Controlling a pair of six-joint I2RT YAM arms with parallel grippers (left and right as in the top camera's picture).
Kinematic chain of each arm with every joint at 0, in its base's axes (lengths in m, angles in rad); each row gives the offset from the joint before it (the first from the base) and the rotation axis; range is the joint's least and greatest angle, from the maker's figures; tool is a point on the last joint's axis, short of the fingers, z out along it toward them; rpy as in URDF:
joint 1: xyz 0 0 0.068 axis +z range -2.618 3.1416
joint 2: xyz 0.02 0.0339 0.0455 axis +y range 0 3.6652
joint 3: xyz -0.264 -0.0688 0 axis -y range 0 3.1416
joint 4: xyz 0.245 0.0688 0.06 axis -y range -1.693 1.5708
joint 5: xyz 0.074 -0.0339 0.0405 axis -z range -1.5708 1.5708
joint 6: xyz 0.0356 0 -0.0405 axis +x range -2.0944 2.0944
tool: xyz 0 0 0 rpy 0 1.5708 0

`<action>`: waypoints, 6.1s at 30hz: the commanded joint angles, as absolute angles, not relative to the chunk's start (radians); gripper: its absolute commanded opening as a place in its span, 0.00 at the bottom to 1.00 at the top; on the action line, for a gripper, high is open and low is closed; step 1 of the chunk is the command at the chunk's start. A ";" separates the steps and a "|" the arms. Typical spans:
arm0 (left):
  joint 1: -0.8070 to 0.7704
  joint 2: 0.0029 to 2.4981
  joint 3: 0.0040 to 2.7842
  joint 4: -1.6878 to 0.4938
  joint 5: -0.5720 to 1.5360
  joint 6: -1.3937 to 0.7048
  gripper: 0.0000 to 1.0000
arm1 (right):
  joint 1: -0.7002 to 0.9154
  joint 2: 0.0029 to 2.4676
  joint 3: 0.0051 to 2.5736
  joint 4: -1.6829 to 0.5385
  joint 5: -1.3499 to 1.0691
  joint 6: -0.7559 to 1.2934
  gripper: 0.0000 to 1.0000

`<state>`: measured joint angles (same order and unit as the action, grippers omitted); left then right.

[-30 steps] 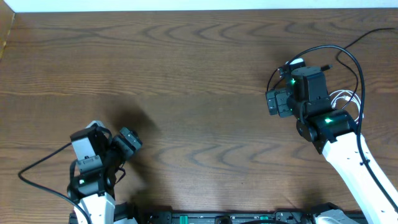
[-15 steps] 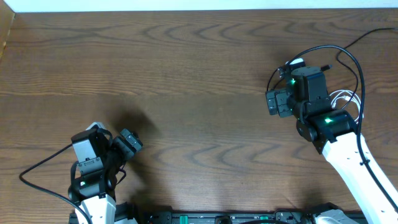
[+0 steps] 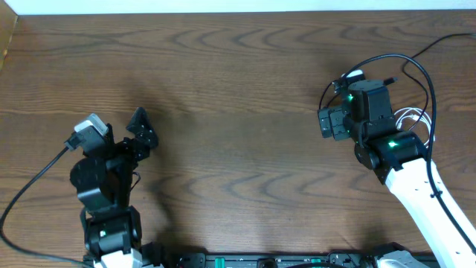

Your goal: Untangle cables

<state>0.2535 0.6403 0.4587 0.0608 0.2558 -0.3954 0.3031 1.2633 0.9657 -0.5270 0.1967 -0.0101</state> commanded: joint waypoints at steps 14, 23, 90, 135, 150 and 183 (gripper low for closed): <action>0.034 0.374 0.369 0.066 0.249 -0.390 0.99 | 0.301 1.266 0.968 -0.528 0.195 -0.004 0.99; 0.004 0.318 0.328 0.067 0.249 -0.390 0.99 | 0.301 1.266 0.968 -0.529 0.195 -0.004 0.99; 0.004 0.007 0.005 -0.049 0.249 -0.390 0.99 | 0.301 1.266 0.968 -0.528 0.195 -0.004 0.99; 0.004 0.011 0.005 -0.068 -0.064 -0.214 0.99 | 0.301 1.266 0.968 -0.528 0.195 -0.004 0.99; 0.004 0.011 0.005 -0.068 -0.064 -0.214 0.99 | 0.301 1.266 0.968 -0.529 0.195 -0.004 0.99; 0.004 0.011 0.005 -0.068 -0.064 -0.214 0.99 | 0.301 1.266 0.968 -0.529 0.195 -0.004 0.99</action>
